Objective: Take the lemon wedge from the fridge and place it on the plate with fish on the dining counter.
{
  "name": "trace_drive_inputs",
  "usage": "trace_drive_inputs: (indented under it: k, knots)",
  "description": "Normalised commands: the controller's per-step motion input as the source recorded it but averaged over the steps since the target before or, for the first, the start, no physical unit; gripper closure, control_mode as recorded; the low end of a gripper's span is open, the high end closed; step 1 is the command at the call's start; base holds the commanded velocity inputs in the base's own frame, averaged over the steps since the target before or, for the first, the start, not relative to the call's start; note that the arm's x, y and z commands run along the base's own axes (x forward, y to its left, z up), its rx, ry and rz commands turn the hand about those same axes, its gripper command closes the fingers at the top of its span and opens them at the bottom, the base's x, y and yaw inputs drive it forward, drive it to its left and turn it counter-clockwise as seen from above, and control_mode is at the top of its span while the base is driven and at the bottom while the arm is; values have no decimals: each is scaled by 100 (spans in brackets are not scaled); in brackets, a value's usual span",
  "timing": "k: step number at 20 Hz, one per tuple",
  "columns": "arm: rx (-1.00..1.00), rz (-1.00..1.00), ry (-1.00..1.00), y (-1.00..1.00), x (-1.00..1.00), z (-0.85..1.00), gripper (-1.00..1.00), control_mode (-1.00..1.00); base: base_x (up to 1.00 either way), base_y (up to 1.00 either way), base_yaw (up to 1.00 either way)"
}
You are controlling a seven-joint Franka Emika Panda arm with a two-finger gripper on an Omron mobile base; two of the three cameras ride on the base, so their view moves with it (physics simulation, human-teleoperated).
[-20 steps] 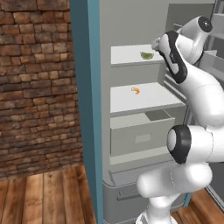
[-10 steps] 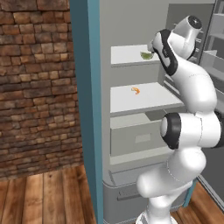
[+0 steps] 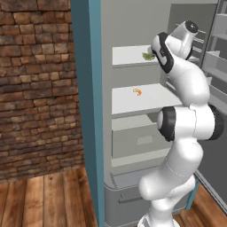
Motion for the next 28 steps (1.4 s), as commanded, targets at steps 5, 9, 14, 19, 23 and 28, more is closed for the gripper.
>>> trace_drive_inputs:
  k: [5, 9, 14, 19, 23, 28]
  knots:
    - [0, 1, 0, 0, 53, -2, -100, -100, 0, 0, 0]
    - [0, 0, 0, 0, 54, 0, -100, -100, 0, 0, 0]
    - [0, 4, 0, -3, 36, -3, -100, -100, 0, 0, 0]
    - [0, 8, 6, 0, 5, -13, -100, -100, 0, 0, 0]
    - [0, 9, 8, 0, 2, -17, -100, -100, 0, 0, 0]
    - [0, 7, 7, 0, 0, -18, -100, -100, 0, 0, 0]
